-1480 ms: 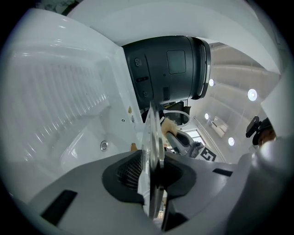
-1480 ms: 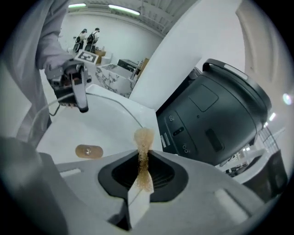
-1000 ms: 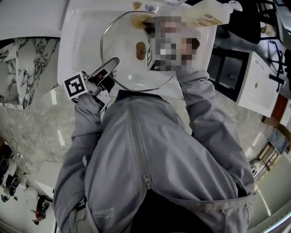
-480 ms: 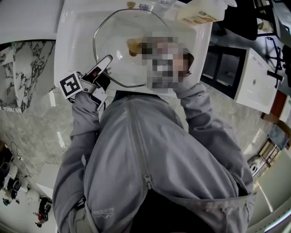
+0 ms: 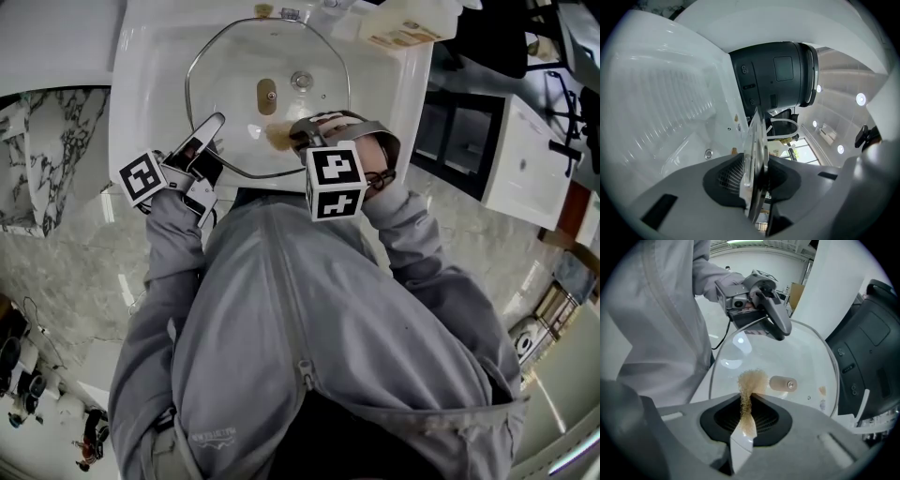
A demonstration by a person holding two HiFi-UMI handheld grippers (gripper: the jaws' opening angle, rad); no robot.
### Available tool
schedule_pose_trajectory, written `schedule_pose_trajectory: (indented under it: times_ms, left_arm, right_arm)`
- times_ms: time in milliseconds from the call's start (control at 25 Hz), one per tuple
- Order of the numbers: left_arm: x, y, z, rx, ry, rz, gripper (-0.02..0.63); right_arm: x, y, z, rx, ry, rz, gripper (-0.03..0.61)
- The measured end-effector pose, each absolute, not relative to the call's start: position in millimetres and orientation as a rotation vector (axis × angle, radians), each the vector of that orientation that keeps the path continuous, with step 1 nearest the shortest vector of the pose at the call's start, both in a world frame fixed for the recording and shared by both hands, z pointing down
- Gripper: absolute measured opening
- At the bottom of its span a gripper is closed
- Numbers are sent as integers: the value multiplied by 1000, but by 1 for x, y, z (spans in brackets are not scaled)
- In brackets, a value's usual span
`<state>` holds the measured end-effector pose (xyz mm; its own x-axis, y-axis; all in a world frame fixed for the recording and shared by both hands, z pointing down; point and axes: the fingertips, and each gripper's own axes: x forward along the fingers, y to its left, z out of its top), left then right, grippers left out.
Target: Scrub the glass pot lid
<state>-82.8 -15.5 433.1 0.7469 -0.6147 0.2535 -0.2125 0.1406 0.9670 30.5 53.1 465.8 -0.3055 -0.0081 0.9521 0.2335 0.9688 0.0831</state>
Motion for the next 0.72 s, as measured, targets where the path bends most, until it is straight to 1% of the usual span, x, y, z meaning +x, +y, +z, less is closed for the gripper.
schedule_pose_trajectory:
  times_ms: [200, 400, 560, 720]
  left_arm:
    - [-85, -14, 435, 1439, -736, -318, 78]
    - [-84, -9, 437, 1452, -735, -276, 78]
    - [-84, -4, 437, 1432, -722, -301, 78]
    - [-85, -2, 436, 1432, -723, -308, 78]
  right_arm:
    - [39, 88, 458, -330, -1846, -128, 46]
    - [43, 111, 429, -437, -1928, 22, 46]
    - [43, 85, 392, -294, -2065, 67, 46]
    - [61, 37, 370, -61, -2077, -15, 46]
